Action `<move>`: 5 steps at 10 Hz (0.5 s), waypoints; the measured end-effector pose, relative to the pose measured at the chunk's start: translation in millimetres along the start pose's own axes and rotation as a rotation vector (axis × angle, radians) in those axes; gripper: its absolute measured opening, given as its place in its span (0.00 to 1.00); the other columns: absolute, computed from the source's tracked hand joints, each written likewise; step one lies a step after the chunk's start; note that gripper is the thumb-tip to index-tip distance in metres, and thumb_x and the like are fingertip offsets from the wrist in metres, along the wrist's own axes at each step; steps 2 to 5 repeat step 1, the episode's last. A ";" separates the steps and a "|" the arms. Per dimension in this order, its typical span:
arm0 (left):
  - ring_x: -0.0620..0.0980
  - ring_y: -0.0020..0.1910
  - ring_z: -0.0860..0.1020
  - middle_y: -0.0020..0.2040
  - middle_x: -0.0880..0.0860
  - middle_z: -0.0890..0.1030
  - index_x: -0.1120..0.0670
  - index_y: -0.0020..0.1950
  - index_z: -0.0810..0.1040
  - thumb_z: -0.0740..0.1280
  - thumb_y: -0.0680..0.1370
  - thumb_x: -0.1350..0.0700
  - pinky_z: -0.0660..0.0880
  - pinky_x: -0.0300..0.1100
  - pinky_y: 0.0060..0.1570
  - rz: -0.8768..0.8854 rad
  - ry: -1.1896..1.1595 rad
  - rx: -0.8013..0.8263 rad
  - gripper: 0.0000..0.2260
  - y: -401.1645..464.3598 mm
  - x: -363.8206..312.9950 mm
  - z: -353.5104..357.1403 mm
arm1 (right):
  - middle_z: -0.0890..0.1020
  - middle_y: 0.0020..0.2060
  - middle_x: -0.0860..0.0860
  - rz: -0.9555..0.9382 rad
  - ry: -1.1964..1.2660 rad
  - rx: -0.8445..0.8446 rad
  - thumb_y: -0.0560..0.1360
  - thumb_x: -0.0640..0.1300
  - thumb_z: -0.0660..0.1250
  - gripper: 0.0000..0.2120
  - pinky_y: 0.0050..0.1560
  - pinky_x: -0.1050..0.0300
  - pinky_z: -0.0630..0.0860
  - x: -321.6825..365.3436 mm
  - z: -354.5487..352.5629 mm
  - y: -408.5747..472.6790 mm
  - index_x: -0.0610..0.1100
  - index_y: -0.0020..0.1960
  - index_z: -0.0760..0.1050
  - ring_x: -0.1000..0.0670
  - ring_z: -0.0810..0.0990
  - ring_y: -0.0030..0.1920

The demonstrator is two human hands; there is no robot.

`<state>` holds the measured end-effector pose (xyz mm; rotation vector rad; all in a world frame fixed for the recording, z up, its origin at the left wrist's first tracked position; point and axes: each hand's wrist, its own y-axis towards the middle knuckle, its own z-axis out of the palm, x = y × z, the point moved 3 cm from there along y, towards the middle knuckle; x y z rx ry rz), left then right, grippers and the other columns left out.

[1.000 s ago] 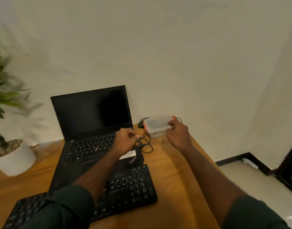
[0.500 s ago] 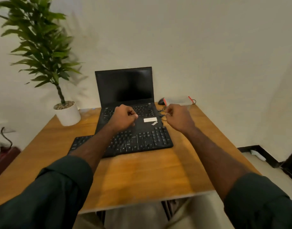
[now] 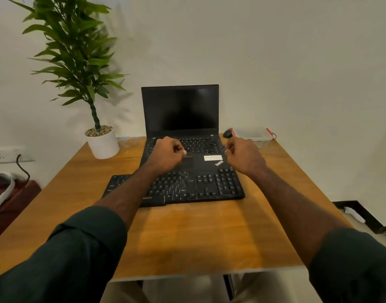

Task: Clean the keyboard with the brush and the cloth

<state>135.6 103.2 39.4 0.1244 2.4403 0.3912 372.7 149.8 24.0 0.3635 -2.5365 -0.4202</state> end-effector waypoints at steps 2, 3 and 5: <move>0.47 0.39 0.82 0.37 0.50 0.82 0.56 0.43 0.83 0.70 0.78 0.58 0.75 0.36 0.38 -0.031 0.011 -0.025 0.04 32.2 9.0 1.6 | 0.82 0.43 0.50 -0.038 -0.009 -0.069 0.78 0.47 0.67 0.05 0.47 0.48 0.82 -1.0 13.4 34.8 0.49 0.53 0.78 0.50 0.80 0.42; 0.47 0.39 0.82 0.37 0.50 0.82 0.56 0.43 0.83 0.70 0.78 0.58 0.75 0.36 0.38 -0.031 0.011 -0.025 0.04 32.2 9.0 1.6 | 0.82 0.43 0.50 -0.038 -0.009 -0.069 0.78 0.47 0.67 0.05 0.47 0.48 0.82 -1.0 13.4 34.8 0.49 0.53 0.78 0.50 0.80 0.42; 0.47 0.39 0.82 0.37 0.50 0.82 0.56 0.43 0.83 0.70 0.78 0.58 0.75 0.36 0.38 -0.031 0.011 -0.025 0.04 32.2 9.0 1.6 | 0.82 0.43 0.50 -0.038 -0.009 -0.069 0.78 0.47 0.67 0.05 0.47 0.48 0.82 -1.0 13.4 34.8 0.49 0.53 0.78 0.50 0.80 0.42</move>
